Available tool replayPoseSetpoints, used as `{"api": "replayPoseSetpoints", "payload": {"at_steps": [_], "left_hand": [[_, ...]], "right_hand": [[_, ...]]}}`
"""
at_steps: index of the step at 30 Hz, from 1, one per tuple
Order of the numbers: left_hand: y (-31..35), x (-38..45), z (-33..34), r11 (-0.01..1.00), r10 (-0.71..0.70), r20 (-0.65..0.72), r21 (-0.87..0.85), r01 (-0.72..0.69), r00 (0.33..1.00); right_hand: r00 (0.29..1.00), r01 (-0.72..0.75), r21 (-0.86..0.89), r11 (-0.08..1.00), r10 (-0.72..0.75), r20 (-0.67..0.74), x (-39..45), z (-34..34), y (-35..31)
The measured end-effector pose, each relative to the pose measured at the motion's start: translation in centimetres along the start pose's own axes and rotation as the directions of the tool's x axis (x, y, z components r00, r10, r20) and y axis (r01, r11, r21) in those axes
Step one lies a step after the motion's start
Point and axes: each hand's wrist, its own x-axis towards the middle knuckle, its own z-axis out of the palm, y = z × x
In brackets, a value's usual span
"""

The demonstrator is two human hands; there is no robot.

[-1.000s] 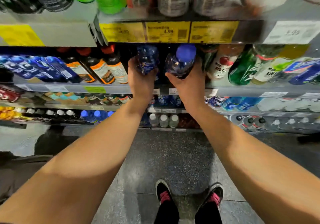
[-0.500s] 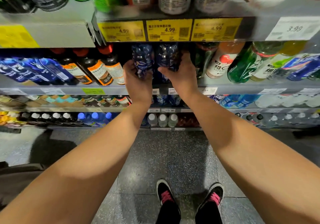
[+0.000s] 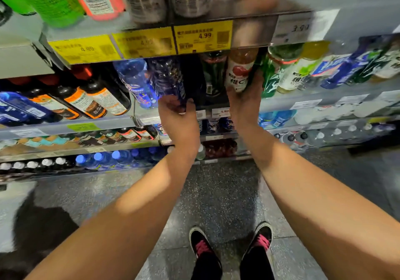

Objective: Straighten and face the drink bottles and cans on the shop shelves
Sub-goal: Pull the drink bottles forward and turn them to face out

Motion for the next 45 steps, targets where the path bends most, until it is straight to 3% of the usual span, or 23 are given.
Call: {"api": "replayPoseSetpoints", "payload": {"at_steps": [7, 13, 22, 26, 32, 37, 45], "left_hand": [[-0.5, -0.4, 1.1, 0.997, 0.05, 0.063, 0.06, -0.054, 0.997], [-0.2, -0.8, 1.4, 0.994, 0.093, 0.066, 0.054, -0.097, 0.993], [-0.6, -1.8, 3.7, 0.992, 0.109, 0.074, 0.048, -0.113, 0.991], [-0.5, -0.7, 7.1, 0.998, 0.036, 0.133, -0.051, -0.029, 0.99], [-1.4, 0.9, 10.3, 0.998, -0.007, 0.056, 0.063, 0.003, 0.998], [-2.1, 2.1, 10.7, 0.951, -0.004, -0.045, 0.309, 0.018, 0.999], [-0.5, -0.9, 10.5, 0.92, -0.049, -0.239, 0.368, 0.137, 0.97]], "right_hand": [[0.998, -0.041, 0.034, 0.999, 0.039, 0.047, 3.6, 0.6, 0.9], [1.0, 0.008, -0.099, 0.995, -0.007, 0.009, 3.7, 1.5, 1.2], [0.997, -0.001, 0.116, 0.993, 0.009, -0.072, -0.4, -1.9, 2.9], [0.99, -0.081, 0.186, 0.979, 0.101, -0.102, -1.9, -5.0, 2.5], [0.989, -0.081, 0.261, 0.962, 0.11, -0.1, -3.3, -10.5, 4.5], [0.989, -0.083, 0.323, 0.943, 0.117, -0.089, -2.9, -12.9, 5.9], [0.995, -0.098, 0.318, 0.943, 0.096, 0.021, -1.8, -16.3, 6.0]]}}
